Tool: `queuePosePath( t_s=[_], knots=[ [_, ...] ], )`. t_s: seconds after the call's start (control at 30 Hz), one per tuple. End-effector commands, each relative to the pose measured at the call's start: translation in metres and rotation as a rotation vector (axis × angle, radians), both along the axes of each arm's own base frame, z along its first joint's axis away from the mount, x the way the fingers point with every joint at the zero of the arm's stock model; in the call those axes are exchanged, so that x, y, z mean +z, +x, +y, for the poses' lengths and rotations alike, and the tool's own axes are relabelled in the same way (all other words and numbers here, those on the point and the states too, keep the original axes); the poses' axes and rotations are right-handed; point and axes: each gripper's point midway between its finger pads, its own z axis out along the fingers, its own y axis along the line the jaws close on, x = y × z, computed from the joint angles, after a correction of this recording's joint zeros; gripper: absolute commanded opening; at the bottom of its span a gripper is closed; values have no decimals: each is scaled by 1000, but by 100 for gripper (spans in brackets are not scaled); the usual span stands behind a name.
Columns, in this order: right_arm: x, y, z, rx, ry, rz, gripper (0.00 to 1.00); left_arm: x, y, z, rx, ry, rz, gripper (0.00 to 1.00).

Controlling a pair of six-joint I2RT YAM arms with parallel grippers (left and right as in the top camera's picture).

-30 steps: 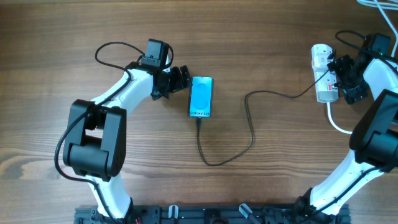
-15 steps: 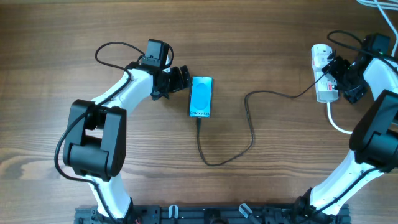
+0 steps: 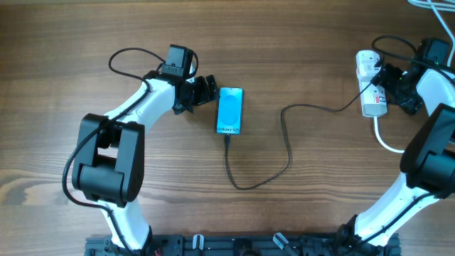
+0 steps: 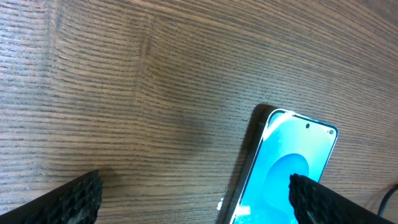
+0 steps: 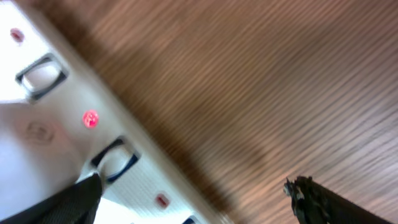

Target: Plug charger to phone and switch on socket

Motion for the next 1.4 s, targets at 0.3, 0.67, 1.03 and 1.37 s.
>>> queuePosePath(
  t_s=[0.3, 0.67, 1.03, 1.37],
  knots=[
    [4, 42, -3, 18, -47, -148, 100, -6, -1, 1, -3, 6, 11, 100],
    [4, 42, -3, 19, -48, -148, 100, -6, 0, 4, 6, 6, 11, 100],
    [4, 42, -3, 18, -47, -148, 100, 16, -4, -16, -41, -6, -35, 100],
    [4, 42, -3, 18, -47, -148, 100, 133, -3, -29, -68, -86, -298, 100]
  ],
)
